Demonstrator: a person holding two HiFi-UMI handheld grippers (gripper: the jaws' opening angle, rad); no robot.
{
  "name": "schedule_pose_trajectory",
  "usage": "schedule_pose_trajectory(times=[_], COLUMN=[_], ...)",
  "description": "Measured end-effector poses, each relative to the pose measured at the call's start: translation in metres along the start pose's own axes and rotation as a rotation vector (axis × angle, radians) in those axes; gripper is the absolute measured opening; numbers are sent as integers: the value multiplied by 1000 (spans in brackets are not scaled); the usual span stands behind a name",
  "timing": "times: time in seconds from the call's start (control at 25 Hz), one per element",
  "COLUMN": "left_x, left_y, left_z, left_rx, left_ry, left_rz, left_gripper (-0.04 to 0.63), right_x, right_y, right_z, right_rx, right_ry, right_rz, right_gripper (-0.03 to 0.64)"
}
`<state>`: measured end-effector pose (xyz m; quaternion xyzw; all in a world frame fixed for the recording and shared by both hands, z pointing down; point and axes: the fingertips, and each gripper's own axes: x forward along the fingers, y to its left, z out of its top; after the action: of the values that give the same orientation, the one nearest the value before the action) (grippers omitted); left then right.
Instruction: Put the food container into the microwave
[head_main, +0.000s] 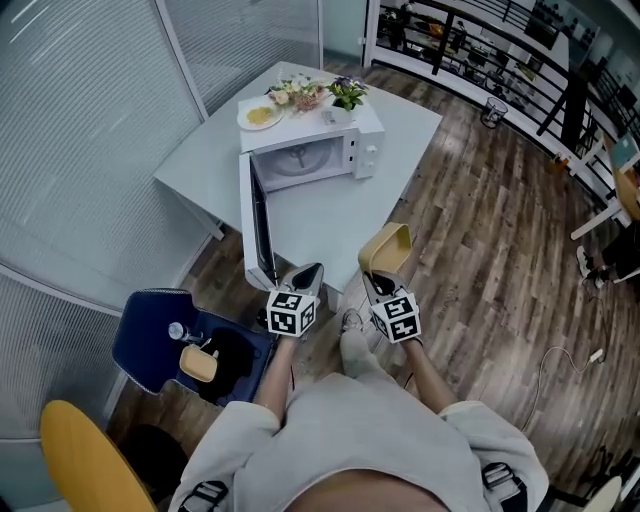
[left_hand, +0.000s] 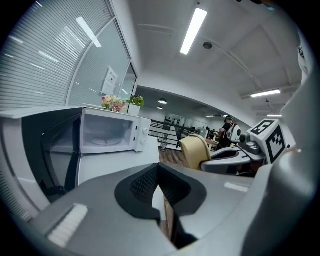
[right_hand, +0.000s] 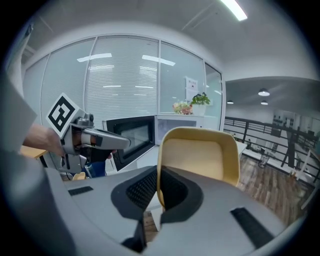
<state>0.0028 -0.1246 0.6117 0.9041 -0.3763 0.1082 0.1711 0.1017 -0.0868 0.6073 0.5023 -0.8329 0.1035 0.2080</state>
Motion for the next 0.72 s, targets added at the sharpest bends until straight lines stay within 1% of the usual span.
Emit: schedule_pose_trajectory(times=[0.32, 0.72], left_x=[50, 102], left_y=[24, 61], left_z=[27, 54], left_rx=[-36, -71], left_ry=[-4, 8], left_rz=[27, 88], left_gripper=[11, 11], right_x=[49, 106], right_y=[-36, -74], right_z=[28, 58], right_rx=[-29, -57], right_ry=[-2, 2], right_rz=[68, 160], right_gripper=[18, 18])
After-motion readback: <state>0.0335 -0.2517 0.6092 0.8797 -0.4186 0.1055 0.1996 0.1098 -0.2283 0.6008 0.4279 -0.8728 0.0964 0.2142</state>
